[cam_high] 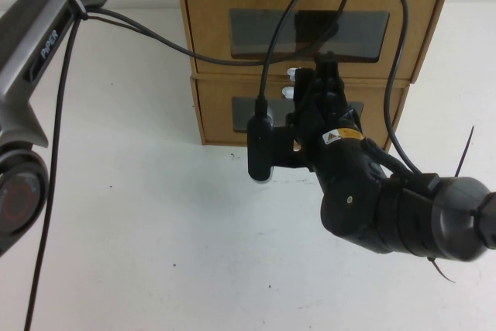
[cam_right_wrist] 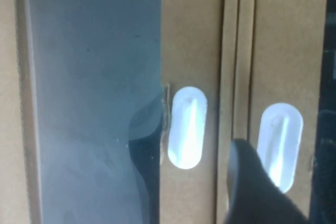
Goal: Open the shoe box
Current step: 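Pull the top drawer of the cardboard box fully open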
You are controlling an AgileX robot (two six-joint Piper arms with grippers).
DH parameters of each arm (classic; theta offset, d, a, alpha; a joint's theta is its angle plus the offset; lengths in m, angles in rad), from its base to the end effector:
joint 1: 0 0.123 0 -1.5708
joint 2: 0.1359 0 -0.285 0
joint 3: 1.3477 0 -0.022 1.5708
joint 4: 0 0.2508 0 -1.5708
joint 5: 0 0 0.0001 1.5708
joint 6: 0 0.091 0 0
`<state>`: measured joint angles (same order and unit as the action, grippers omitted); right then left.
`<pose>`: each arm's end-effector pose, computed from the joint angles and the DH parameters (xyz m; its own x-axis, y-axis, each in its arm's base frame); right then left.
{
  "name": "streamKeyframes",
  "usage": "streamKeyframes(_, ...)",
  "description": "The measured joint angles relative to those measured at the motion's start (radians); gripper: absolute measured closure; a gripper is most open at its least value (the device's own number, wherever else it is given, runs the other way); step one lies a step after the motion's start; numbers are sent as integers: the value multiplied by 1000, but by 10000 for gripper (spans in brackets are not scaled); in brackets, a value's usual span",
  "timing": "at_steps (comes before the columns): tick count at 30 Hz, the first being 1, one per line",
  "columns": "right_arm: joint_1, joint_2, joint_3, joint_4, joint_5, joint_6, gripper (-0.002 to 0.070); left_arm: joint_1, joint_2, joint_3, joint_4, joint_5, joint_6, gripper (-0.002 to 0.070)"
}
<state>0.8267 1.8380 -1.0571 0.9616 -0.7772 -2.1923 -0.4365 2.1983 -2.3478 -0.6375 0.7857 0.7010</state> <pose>0.3039 0.2530 0.2282 0.1942 -0.9785 -0.0690 -0.1581 0.0382 -0.9867 0.4462 -0.2505 0.3738 -0.2192 0.3194 -0.9219 0.7951 0.6062 0.0210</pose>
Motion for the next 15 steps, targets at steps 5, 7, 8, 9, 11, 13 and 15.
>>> streamKeyframes(5,-11,0,0,-7,0,4,448,0,0,0,0,0,0,682)
streamKeyframes(7,-18,0,-2,-7,0,4,452,0,0,0,0,0,0,682)
streamKeyframes(8,-23,0,-2,-7,0,4,456,0,0,0,0,0,0,682)
streamKeyframes(9,-23,0,-2,-9,0,8,458,0,0,0,0,0,0,682)
streamKeyframes(11,-25,0,-2,-11,0,28,466,0,0,0,-2,0,0,682)
streamKeyframes(13,-25,0,-2,-16,0,42,477,0,0,0,-2,0,0,682)
streamKeyframes(15,-25,2,-2,-23,2,50,485,0,0,0,-2,0,0,682)
